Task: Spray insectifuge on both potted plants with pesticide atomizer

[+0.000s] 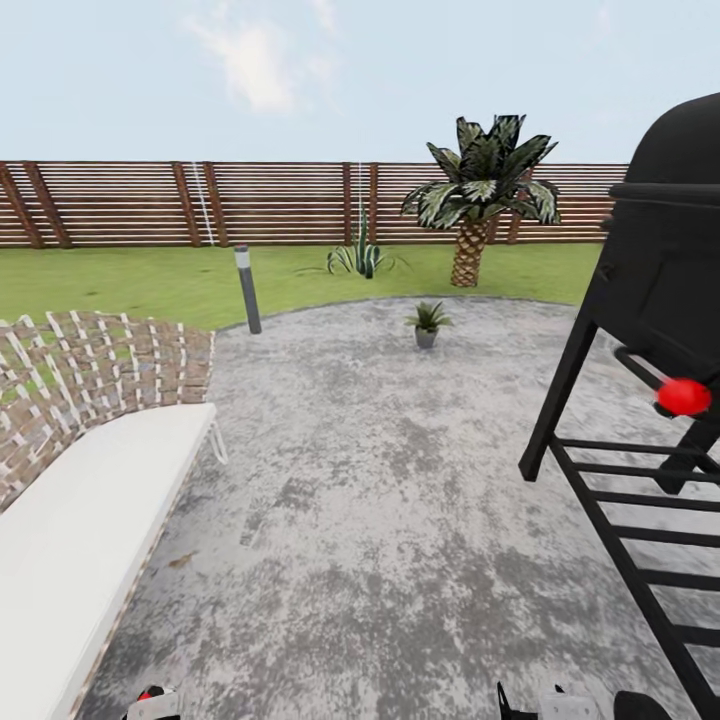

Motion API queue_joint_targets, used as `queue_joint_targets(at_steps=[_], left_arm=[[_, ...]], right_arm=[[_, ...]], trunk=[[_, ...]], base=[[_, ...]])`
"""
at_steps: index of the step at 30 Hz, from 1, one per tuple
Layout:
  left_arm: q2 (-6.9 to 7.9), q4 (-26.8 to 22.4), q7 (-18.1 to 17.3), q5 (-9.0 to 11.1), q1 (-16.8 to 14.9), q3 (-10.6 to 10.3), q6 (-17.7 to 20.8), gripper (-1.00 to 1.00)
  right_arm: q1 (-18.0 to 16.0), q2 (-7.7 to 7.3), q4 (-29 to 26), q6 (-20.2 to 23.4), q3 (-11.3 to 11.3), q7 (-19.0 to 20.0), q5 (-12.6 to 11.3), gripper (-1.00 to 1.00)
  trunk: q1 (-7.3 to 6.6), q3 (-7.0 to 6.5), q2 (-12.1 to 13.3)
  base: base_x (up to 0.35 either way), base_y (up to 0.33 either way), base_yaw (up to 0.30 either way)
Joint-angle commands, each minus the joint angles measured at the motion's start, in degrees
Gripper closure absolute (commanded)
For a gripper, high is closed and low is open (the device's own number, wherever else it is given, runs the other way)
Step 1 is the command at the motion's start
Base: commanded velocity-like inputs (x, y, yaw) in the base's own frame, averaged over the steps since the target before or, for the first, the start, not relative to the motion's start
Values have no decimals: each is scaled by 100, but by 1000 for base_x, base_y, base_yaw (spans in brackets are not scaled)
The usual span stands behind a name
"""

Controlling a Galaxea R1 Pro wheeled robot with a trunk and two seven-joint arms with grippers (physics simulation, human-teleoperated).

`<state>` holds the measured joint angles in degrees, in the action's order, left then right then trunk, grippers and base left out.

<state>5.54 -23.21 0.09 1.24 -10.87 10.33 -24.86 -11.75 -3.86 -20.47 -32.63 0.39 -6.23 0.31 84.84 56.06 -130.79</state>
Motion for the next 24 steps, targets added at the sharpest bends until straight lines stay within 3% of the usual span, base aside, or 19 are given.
queue_joint_targets(at_steps=[1, 8, 15, 24], left_arm=[[0, 3, 0, 20, -3, 9, -19, 100], [29, -112, -19, 16, -89, -11, -12, 100], [42, -216, -66, 11, -380, -22, 10, 100], [54, -307, -61, 5, -340, -37, 29, 100]], right_arm=[[-3, 0, 2, -15, 5, -18, 4, -100], [-3, 0, 0, -15, 2, -22, 4, -100], [-3, 0, -1, -15, -3, -20, 4, -100], [-3, 0, -1, -15, -2, -20, -4, -100]], trunk=[[2, 5, -2], [2, 5, -2], [2, 5, -2], [2, 5, -2]], base=[[334, 14, 0], [337, 3, 0], [338, 0, 0], [338, 0, 0]])
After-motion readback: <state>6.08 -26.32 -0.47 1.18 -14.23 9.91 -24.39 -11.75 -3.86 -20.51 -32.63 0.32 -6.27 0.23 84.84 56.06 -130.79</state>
